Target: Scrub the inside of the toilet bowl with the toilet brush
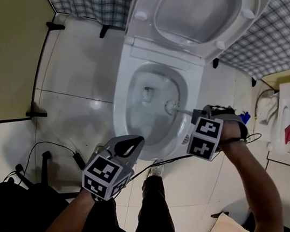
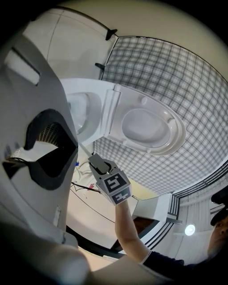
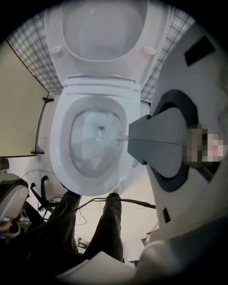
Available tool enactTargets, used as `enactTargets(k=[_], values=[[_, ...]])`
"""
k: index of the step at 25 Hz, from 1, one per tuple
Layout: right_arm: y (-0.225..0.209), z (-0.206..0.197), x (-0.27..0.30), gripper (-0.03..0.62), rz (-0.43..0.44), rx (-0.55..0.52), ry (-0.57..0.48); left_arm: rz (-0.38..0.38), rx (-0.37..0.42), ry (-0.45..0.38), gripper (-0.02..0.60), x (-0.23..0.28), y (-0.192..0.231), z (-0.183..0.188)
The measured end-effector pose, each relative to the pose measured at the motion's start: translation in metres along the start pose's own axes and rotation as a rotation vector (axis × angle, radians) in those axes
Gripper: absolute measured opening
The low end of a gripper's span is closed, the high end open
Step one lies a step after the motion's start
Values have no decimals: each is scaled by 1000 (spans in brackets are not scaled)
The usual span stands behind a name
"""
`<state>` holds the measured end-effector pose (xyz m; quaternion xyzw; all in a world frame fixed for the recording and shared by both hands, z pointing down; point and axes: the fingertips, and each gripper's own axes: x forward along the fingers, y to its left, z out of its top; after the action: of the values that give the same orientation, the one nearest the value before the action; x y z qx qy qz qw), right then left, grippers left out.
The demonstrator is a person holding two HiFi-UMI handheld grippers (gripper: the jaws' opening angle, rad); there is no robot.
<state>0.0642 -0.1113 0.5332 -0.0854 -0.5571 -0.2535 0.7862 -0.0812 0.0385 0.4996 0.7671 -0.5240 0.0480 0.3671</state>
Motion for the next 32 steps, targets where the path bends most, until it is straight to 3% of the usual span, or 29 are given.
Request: enactTargets(k=[3, 10, 18, 26, 32], values=[[6, 1, -1, 175, 1, -15, 0, 5, -9, -6, 9, -3, -2, -3], [-29, -1, 10, 175, -142, -39, 24, 14, -16, 4, 9, -5, 3, -8], [-76, 19, 9, 172, -285, -57, -89, 32, -12, 15, 9, -2, 10, -6], [-102, 63, 3, 172, -310, -106, -199, 74, -5, 2, 9, 2, 15, 9], [-107, 104, -11, 172, -298, -73, -308, 100, 1, -4, 9, 1, 18, 16]])
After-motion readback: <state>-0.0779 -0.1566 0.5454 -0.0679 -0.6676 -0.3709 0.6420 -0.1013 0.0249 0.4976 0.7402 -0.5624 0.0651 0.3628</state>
